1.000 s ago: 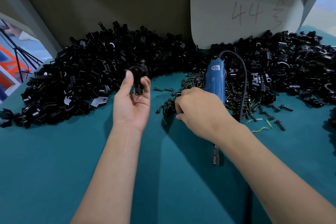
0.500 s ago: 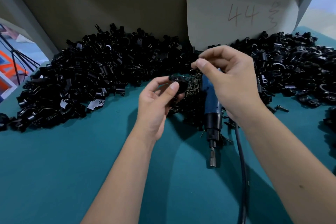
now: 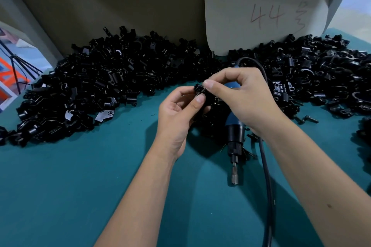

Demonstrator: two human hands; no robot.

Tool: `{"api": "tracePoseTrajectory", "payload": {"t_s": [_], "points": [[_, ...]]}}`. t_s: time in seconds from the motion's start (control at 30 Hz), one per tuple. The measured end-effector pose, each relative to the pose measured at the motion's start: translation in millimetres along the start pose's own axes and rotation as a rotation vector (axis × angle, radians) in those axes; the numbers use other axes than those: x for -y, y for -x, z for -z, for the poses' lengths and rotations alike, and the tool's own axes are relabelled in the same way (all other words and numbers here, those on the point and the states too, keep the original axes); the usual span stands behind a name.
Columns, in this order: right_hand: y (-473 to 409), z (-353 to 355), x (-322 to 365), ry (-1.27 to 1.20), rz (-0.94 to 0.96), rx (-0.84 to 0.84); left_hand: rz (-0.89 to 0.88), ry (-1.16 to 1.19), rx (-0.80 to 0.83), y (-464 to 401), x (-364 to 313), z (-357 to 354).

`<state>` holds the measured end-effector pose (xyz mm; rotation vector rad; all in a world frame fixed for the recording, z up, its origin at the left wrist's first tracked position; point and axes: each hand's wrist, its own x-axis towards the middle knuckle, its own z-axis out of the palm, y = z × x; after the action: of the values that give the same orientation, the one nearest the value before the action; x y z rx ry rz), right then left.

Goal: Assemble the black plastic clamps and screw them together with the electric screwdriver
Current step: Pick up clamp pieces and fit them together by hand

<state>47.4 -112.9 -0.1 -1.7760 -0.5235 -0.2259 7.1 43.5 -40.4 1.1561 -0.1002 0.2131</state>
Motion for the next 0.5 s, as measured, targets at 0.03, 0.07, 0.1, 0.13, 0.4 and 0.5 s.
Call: {"api": "tracePoseTrajectory", "payload": {"t_s": [0.03, 0.07, 0.1, 0.13, 0.4, 0.5], "points": [[0.1, 0.2, 0.2, -0.003, -0.004, 0.006, 0.003, -0.005, 0.006, 0.2, -0.3, 0.0], [0.5, -0.2, 0.4, -0.008, -0.007, 0.006, 0.005, -0.007, 0.012, 0.4, 0.0, -0.1], [1.2, -1.1, 0.5, -0.012, -0.006, -0.001, 0.007, -0.007, 0.015, 0.5, 0.2, -0.1], [2.1, -2.4, 0.6, -0.010, 0.000, -0.011, 0.010, -0.005, 0.012, 0.7, 0.6, -0.5], [7.8, -8.3, 6.4, 0.359, 0.151, -0.195, 0.047, 0.004, 0.009, 1.2, 3.1, -6.8], [4.9, -5.2, 7.5, 0.343, 0.166, -0.175, 0.074, 0.134, -0.017, -0.2, -1.5, -6.8]]}}
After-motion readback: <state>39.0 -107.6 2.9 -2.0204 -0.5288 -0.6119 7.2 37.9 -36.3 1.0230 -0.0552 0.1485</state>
